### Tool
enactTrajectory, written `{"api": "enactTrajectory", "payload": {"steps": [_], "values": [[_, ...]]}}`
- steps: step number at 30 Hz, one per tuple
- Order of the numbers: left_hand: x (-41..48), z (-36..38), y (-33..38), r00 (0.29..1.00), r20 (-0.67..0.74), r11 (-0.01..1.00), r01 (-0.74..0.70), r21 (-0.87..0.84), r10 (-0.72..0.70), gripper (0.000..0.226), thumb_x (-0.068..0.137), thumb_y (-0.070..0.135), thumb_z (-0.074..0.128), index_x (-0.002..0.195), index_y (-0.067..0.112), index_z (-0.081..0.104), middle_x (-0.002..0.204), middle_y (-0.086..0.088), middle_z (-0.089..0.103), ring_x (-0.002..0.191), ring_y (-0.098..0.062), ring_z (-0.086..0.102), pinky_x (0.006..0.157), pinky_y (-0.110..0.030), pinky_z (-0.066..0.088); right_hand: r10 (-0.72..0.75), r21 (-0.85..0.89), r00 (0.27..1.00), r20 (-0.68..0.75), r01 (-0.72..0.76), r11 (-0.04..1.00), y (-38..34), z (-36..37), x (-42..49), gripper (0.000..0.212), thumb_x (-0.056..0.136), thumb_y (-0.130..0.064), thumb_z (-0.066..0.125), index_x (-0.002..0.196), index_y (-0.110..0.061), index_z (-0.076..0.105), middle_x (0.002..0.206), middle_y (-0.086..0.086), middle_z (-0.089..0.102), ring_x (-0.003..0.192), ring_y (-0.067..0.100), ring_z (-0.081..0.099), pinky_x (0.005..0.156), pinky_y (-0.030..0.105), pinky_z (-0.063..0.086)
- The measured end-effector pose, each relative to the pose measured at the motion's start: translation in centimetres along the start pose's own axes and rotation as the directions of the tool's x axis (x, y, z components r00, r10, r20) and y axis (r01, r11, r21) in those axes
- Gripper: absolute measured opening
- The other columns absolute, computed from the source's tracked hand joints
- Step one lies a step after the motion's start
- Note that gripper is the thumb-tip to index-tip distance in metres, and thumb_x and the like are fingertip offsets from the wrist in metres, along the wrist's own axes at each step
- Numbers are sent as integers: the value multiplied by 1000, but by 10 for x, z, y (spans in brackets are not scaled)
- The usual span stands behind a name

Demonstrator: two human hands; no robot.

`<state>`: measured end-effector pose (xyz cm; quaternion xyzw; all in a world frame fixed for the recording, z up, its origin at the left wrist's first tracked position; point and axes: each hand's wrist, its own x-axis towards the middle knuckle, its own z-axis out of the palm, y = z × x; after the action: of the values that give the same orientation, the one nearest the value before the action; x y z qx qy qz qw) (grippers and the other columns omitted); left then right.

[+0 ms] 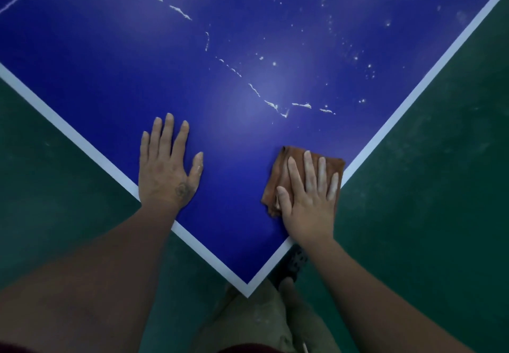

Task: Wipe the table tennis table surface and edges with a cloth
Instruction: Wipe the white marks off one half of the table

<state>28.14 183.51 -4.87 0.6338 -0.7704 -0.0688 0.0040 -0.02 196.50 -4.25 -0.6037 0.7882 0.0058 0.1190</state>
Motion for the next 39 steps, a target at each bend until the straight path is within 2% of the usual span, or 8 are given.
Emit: {"api": "enactTrajectory", "payload": {"steps": [8,11,14,16,20,24,32,39], "values": [[-1,4,0,999,-12,999,32,-4,-32,72,113,59,24,176,28,13,185,-3,4,171,-26,-2,138,-55,9,-184,2,982,-39,185,983,-20,-16,98,66,111,-59,34,170,-31,28,181,1,11,167,31,3,132,62,2],[2,1,20,971,-41,972,234,-22,-235,67,115,58,19,176,32,10,185,-3,3,171,-30,-2,137,-57,6,-182,42,983,-10,182,982,-36,-26,154,67,111,-61,30,171,-34,22,181,-2,5,167,29,-3,132,60,-7],[7,0,60,880,-32,880,471,-66,-473,66,115,57,12,176,34,3,185,-3,-5,170,-32,-6,136,-59,2,-179,47,983,51,177,983,-42,-30,177,69,110,-62,25,172,-35,14,182,-4,-3,167,27,-10,131,60,-10],[10,2,76,835,-33,832,544,-108,-550,67,115,57,14,176,33,2,185,-4,-6,170,-33,-7,136,-60,1,-227,21,973,44,226,974,-36,-30,170,68,111,-61,26,173,-34,15,182,-2,-1,167,27,-8,132,59,-9],[13,9,78,819,-57,818,562,-123,-571,68,114,58,18,176,32,7,185,-5,-2,170,-33,-3,136,-60,4,-316,-44,948,-29,314,948,3,-20,117,66,113,-54,36,172,-28,23,181,2,8,168,30,2,132,63,2],[15,12,80,813,-79,815,564,-137,-576,67,115,57,22,176,32,12,185,-4,1,170,-32,-1,136,-60,6,-359,-65,933,21,360,931,22,-9,82,66,112,-55,32,172,-30,21,181,2,7,168,31,4,131,66,9],[16,15,78,810,-115,816,558,-151,-575,63,117,51,30,175,28,23,184,-6,10,171,-32,2,136,-60,7,-527,-43,844,-97,526,850,-46,-14,187,64,111,-56,40,168,-28,36,179,5,19,167,32,11,132,63,7],[16,15,78,807,-136,817,554,-158,-574,61,117,47,32,174,27,26,184,-7,13,170,-33,3,136,-60,7,-405,8,914,4,405,914,-79,-29,260,68,111,-59,31,172,-32,18,182,0,2,167,28,-4,132,59,-7]]}}
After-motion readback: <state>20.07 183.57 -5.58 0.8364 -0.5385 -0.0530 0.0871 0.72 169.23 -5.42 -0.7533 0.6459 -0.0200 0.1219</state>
